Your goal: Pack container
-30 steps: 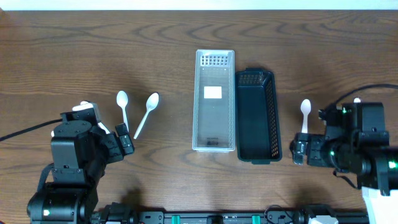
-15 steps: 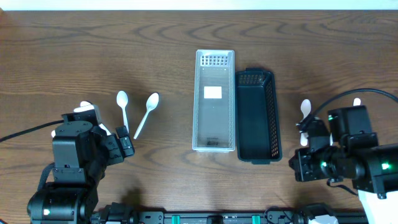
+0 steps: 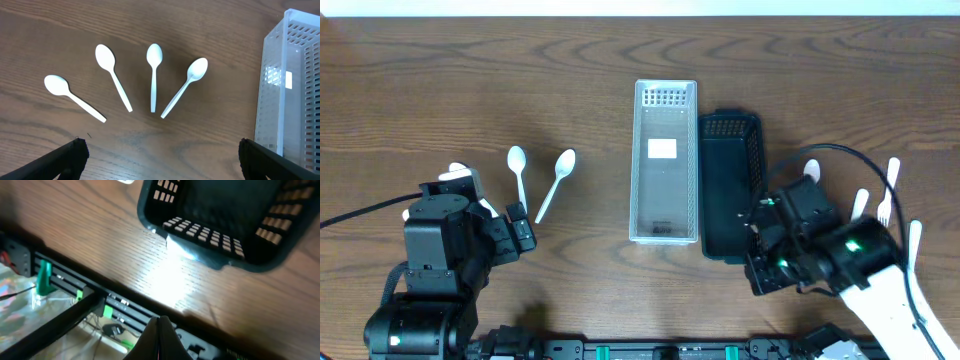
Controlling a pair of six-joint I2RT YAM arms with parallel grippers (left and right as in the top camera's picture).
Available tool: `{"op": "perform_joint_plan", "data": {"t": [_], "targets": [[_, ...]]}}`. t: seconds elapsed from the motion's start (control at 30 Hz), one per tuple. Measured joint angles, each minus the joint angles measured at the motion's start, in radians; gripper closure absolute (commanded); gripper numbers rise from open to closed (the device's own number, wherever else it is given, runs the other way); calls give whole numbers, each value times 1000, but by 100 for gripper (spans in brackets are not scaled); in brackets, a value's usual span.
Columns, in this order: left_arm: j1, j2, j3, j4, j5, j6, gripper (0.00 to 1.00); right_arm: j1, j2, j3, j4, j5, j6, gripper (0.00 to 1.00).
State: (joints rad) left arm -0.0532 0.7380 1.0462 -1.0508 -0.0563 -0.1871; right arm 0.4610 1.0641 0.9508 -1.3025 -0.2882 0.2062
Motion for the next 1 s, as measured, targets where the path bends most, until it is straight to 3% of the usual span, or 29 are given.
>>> {"op": "perform_joint_plan", "data": {"t": [0.4,1.0], "targets": [[0,0,0,0,0,0,2,10,279,-13,121,13,14,99],[0,0,0,0,0,0,2,20,286,-82,123,0,14,99]]}}
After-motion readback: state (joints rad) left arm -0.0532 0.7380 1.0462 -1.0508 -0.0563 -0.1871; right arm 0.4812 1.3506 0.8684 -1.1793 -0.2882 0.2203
